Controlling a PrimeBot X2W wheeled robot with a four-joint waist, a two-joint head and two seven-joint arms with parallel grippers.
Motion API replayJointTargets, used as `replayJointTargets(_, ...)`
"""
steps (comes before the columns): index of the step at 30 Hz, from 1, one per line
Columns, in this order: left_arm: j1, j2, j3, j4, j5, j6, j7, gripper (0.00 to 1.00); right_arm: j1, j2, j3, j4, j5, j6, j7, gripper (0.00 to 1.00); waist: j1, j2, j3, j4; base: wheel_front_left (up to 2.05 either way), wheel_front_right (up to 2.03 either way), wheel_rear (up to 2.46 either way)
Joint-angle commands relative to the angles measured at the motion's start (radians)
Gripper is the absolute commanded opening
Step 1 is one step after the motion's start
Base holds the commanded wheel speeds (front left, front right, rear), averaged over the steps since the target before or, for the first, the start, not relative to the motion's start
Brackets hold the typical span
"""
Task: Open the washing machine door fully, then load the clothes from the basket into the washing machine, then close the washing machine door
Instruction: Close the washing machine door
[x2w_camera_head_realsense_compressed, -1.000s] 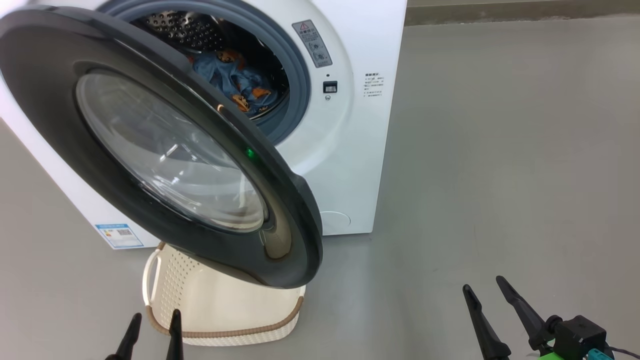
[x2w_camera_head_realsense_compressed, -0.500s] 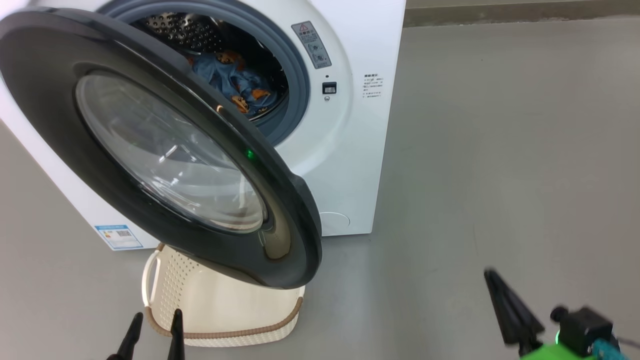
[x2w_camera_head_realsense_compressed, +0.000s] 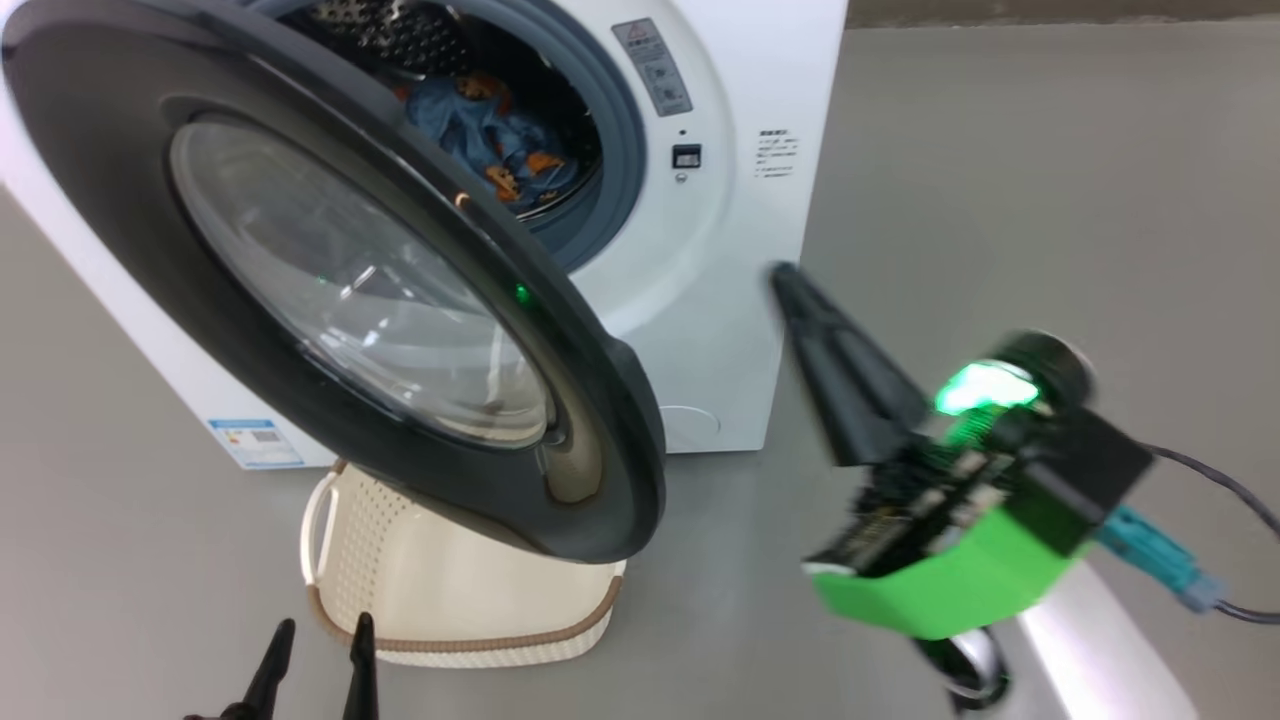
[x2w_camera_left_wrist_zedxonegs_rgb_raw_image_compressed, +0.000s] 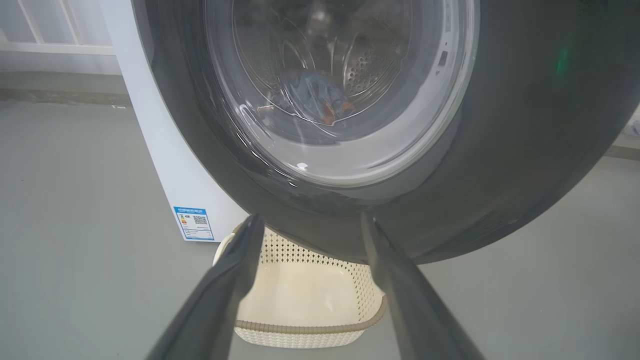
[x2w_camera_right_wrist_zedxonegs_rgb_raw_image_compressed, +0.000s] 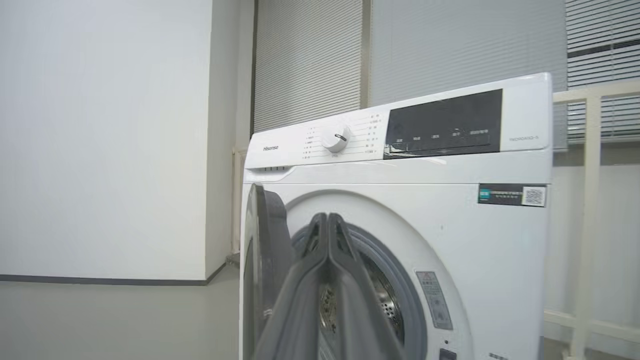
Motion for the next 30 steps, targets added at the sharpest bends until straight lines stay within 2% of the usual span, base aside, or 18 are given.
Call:
replayJointTargets(1, -0.046, 0.003, 0.025, -0.021, 0.009, -0.003, -0.007, 1.00, -0.047, 0.025, 0.055, -0.031, 0.014, 0.003, -0.005, 0.00, 0.0000, 0.0000, 0.013, 0.018, 0.00, 0.00, 0.00)
replayJointTargets(8, -0.079, 0.003, -0.010, -0.023, 0.009, -0.003, -0.007, 1.00, -0.117, 0.056, 0.280, 0.048, 0.073, 0.003, -0.005, 0.00, 0.0000, 0.0000, 0.042, 0.076, 0.00, 0.00, 0.00)
replayJointTargets(14, -0.105, 0.003, -0.029, -0.034, 0.012, -0.003, -0.007, 1.00, -0.088, 0.058, 0.364, 0.169, 0.107, 0.003, -0.005, 0.00, 0.0000, 0.0000, 0.072, 0.113, 0.00, 0.00, 0.00)
replayJointTargets(20, -0.117, 0.003, -0.043, -0.042, 0.012, -0.003, -0.007, 1.00, -0.072, 0.059, 0.379, 0.295, 0.132, 0.003, -0.005, 0.00, 0.0000, 0.0000, 0.093, 0.135, 0.00, 0.00, 0.00)
replayJointTargets(30, -0.107, 0.003, -0.019, -0.047, 0.016, -0.003, -0.007, 1.00, -0.075, 0.058, 0.313, 0.347, 0.127, 0.003, -0.005, 0.00, 0.0000, 0.0000, 0.117, 0.119, 0.00, 0.00, 0.00)
